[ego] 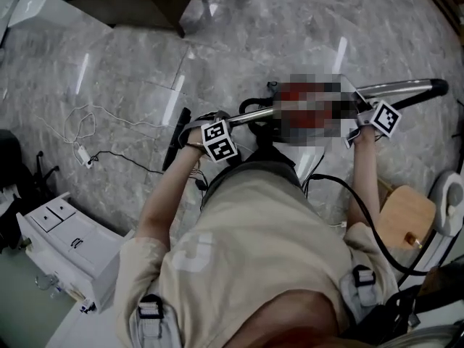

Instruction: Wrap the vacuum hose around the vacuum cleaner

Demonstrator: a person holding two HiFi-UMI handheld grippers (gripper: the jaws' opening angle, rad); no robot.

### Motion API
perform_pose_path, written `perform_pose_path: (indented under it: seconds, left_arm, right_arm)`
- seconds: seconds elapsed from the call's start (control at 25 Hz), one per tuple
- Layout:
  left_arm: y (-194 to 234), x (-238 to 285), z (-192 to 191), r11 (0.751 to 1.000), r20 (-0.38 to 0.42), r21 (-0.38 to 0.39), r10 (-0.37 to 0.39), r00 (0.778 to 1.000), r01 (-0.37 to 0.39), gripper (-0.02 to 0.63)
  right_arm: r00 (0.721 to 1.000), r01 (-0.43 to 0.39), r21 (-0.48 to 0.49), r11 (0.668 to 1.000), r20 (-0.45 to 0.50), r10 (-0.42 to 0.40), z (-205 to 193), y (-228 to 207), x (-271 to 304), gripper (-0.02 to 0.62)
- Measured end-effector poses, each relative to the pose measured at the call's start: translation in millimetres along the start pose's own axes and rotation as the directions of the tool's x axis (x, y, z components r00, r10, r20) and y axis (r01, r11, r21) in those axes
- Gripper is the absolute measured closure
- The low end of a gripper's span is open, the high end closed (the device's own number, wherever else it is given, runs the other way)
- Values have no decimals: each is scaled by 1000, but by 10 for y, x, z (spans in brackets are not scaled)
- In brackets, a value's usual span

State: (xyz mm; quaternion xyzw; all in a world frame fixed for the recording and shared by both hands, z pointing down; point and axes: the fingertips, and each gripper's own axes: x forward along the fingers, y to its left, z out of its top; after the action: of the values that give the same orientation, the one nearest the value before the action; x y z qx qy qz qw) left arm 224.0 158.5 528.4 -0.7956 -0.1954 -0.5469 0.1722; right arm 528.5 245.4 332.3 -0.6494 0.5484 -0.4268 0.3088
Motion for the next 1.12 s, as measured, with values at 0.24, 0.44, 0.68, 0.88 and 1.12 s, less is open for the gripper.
perform_pose_path:
  seconds: [0.24, 0.44, 0.68, 0.88, 1.12]
  left_arm:
    - [197, -46, 456, 999, -56, -35, -10, 998, 8, 574]
    - [391, 35, 410, 999, -198, -39, -22, 980, 15, 574]
    - [373, 190, 99, 992, -263, -88, -116, 958, 96, 578]
    - [518, 224, -285, 981, -228, -121, -178, 957, 154, 580]
    - [881, 38, -914, 971, -174, -79, -235, 956, 225, 583]
  right_arm:
    - [994, 4, 262, 965, 101, -31, 475, -863, 37, 476]
    - [992, 42, 384, 922, 92, -84, 490, -1354, 246, 476]
    - [992, 79, 413, 907, 53, -111, 280, -1527, 619, 477]
    - [994, 75, 399, 914, 48, -103, 69, -1473, 1059, 476]
    - [971, 82, 460, 884, 165, -175, -285, -1285, 1518, 474]
